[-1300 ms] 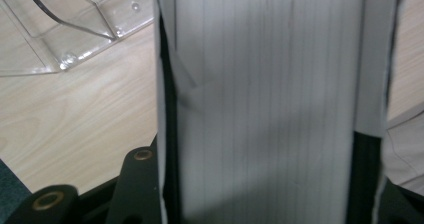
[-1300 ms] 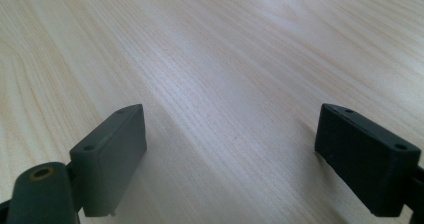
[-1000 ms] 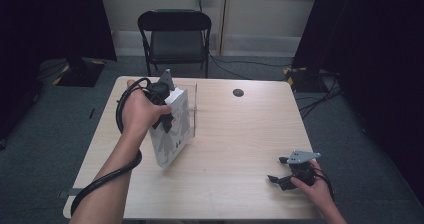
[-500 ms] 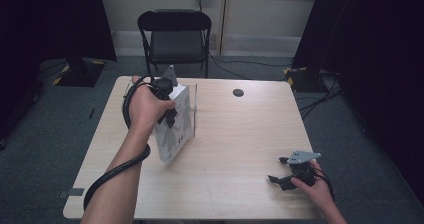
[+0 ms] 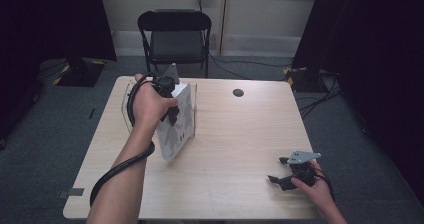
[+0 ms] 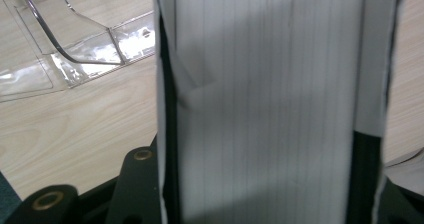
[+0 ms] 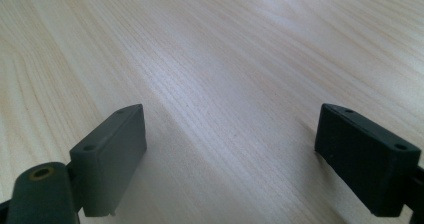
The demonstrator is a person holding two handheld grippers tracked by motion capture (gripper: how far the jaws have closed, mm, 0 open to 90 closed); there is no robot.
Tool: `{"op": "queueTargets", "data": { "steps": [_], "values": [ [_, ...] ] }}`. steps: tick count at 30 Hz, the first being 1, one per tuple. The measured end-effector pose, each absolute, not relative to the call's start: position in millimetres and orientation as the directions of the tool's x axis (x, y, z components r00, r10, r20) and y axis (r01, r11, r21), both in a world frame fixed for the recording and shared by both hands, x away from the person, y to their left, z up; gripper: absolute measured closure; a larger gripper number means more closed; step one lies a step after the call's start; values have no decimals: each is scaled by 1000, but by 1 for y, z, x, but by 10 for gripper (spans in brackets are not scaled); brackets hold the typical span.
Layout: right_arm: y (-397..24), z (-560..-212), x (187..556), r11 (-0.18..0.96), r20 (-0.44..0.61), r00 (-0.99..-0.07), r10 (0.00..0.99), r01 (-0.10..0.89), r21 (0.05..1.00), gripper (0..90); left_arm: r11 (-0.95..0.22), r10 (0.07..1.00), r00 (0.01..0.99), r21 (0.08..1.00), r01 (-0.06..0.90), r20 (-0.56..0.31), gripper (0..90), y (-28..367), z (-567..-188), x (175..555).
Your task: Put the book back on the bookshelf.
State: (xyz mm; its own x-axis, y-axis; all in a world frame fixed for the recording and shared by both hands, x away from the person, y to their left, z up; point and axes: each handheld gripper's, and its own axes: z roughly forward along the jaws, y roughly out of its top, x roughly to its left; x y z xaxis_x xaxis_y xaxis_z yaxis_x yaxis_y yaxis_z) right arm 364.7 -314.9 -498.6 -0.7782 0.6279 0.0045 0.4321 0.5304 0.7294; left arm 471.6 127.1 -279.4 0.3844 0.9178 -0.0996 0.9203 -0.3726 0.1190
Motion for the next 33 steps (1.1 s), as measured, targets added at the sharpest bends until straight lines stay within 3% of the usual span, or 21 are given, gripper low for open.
{"op": "queueTargets", "data": {
  "steps": [33],
  "values": [
    [-315, -498, 365, 532, 5, -780, 626, 432, 729, 125, -318, 941, 329, 127, 940, -83, 529, 125, -282, 488]
  ]
}}
